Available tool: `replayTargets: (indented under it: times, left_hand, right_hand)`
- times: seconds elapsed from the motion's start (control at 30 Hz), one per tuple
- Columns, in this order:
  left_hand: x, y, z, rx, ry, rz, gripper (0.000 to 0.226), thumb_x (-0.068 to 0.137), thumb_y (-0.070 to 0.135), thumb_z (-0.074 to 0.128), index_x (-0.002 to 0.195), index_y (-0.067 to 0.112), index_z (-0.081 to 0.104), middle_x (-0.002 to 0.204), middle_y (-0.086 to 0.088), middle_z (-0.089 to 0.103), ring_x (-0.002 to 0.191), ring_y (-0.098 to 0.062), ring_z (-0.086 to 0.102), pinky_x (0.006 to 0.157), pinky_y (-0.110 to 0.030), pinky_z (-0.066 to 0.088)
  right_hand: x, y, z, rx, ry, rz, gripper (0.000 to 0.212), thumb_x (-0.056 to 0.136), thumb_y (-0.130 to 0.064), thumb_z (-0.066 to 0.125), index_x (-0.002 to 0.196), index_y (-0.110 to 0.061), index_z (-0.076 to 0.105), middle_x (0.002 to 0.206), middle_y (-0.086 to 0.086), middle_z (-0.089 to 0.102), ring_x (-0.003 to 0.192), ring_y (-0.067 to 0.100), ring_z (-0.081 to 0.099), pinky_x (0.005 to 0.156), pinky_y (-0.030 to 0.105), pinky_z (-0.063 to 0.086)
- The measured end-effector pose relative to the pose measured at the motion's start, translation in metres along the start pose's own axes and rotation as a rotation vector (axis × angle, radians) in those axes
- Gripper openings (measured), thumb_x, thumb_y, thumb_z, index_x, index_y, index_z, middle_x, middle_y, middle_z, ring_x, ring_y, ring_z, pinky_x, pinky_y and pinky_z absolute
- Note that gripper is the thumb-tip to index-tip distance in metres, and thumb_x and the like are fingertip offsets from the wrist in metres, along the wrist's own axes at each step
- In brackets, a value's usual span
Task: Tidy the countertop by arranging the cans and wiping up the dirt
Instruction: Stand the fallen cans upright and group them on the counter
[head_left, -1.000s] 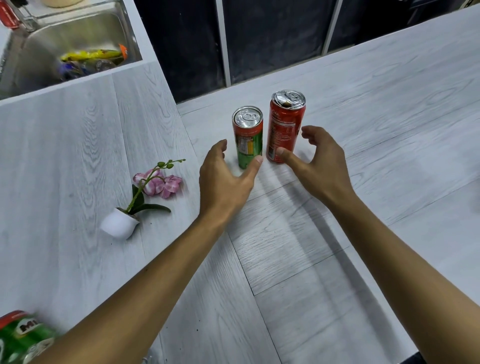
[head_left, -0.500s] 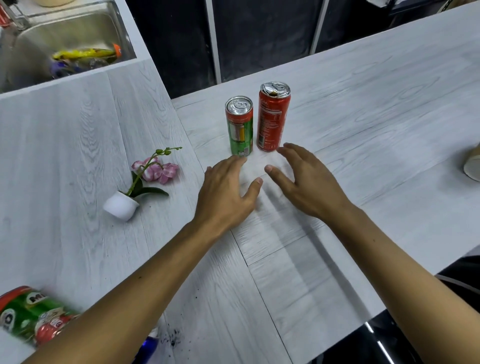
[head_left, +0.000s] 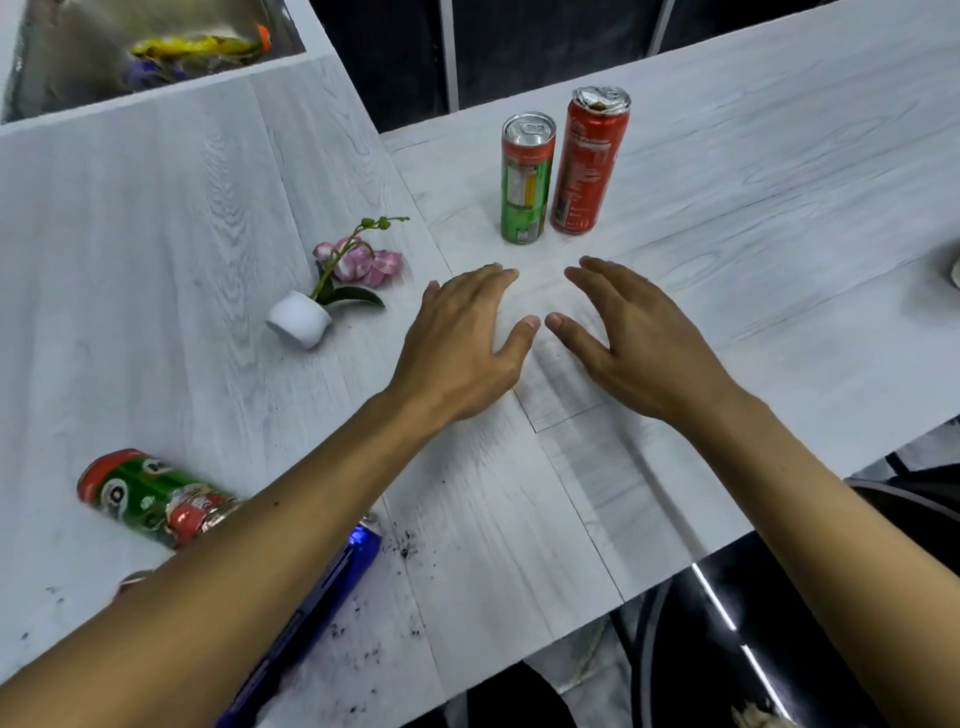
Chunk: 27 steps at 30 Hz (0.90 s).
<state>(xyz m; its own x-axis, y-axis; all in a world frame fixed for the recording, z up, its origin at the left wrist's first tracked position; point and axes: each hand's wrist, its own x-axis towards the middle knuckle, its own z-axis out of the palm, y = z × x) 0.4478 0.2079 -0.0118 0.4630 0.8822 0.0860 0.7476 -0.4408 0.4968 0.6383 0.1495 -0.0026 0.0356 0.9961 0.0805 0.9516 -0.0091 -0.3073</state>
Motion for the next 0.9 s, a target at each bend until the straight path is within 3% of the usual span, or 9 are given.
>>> replayTargets:
  times: [0.37, 0.47, 0.6, 0.73, 0.9]
  left_hand:
    - [-0.075, -0.018, -0.041, -0.016, 0.056, -0.029, 0.055, 0.102, 0.048, 0.051, 0.151, 0.023, 0.046, 0.156, 0.003, 0.047, 0.145, -0.019, 0.037, 0.124, -0.046, 0.025]
    - [-0.099, -0.025, -0.052, -0.007, 0.073, -0.028, 0.054, 0.103, 0.047, 0.050, 0.151, 0.022, 0.046, 0.156, 0.003, 0.047, 0.146, -0.017, 0.037, 0.126, -0.044, 0.020]
    - [-0.134, -0.037, -0.066, 0.010, 0.089, -0.027, 0.056, 0.102, 0.048, 0.050, 0.151, 0.020, 0.046, 0.156, 0.000, 0.048, 0.146, -0.018, 0.038, 0.124, -0.047, 0.025]
    - [-0.167, -0.050, -0.080, 0.008, 0.090, -0.044, 0.055, 0.103, 0.047, 0.049, 0.151, 0.020, 0.046, 0.157, 0.001, 0.046, 0.147, -0.016, 0.037, 0.126, -0.045, 0.018]
    - [-0.209, -0.060, -0.096, -0.009, 0.154, -0.061, 0.054, 0.102, 0.046, 0.053, 0.148, 0.018, 0.050, 0.152, -0.001, 0.052, 0.140, -0.018, 0.043, 0.121, -0.045, 0.032]
  right_hand:
    - [-0.052, -0.067, 0.010, 0.060, 0.009, 0.020, 0.066, 0.103, -0.057, 0.041, 0.155, -0.017, 0.040, 0.162, 0.004, 0.037, 0.148, 0.021, 0.034, 0.116, 0.035, 0.031]
    - [-0.067, -0.092, 0.013, 0.065, 0.013, 0.015, 0.065, 0.103, -0.056, 0.043, 0.154, -0.015, 0.041, 0.161, 0.006, 0.039, 0.147, 0.023, 0.037, 0.116, 0.037, 0.032]
    - [-0.090, -0.128, 0.019, 0.045, 0.025, 0.021, 0.064, 0.104, -0.054, 0.044, 0.152, -0.012, 0.043, 0.160, 0.010, 0.041, 0.146, 0.027, 0.039, 0.118, 0.044, 0.034]
    - [-0.109, -0.161, 0.025, 0.035, 0.027, 0.027, 0.063, 0.104, -0.051, 0.046, 0.151, -0.010, 0.045, 0.158, 0.012, 0.043, 0.144, 0.029, 0.041, 0.116, 0.045, 0.035]
    - [-0.132, -0.195, 0.036, 0.052, 0.021, 0.063, 0.063, 0.104, -0.050, 0.046, 0.150, -0.007, 0.045, 0.156, 0.013, 0.046, 0.142, 0.029, 0.043, 0.112, 0.041, 0.037]
